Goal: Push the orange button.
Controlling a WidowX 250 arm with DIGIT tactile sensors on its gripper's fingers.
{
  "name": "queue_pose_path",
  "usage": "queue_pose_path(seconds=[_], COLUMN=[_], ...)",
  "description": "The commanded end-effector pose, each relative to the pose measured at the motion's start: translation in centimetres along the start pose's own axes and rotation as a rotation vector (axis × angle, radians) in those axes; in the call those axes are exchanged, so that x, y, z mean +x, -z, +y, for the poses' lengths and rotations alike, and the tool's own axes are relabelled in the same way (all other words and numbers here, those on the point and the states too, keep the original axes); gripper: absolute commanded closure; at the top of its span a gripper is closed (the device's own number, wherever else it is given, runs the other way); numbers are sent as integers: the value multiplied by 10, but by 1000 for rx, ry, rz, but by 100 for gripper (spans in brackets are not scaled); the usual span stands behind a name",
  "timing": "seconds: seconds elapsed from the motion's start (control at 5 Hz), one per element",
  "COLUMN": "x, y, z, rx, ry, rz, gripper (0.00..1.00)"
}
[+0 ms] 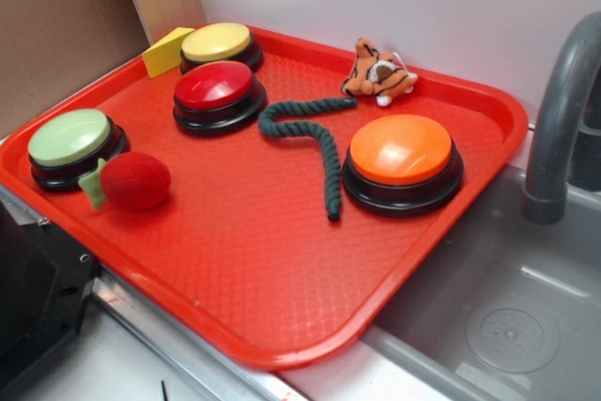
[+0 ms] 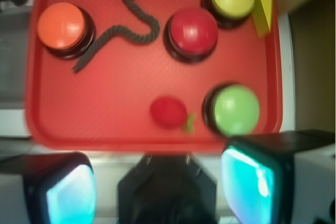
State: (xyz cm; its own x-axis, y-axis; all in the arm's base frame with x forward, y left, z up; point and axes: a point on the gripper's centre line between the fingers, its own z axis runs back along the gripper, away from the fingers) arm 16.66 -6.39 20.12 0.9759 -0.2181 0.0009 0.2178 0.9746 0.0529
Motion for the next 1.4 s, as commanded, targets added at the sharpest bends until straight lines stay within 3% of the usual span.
queue_pose_path(seconds=[0.0, 0.2, 0.8, 1.0, 1.2], x=[89, 111, 111, 114, 119], y=[24, 44, 44, 65, 78], z=[-57, -52, -52, -64, -66], rx=[-22, 9, 9, -45, -21], ry=[484, 483, 483, 460, 428], rz=[-351, -384, -384, -303, -193], gripper=[0, 0, 0, 0, 0])
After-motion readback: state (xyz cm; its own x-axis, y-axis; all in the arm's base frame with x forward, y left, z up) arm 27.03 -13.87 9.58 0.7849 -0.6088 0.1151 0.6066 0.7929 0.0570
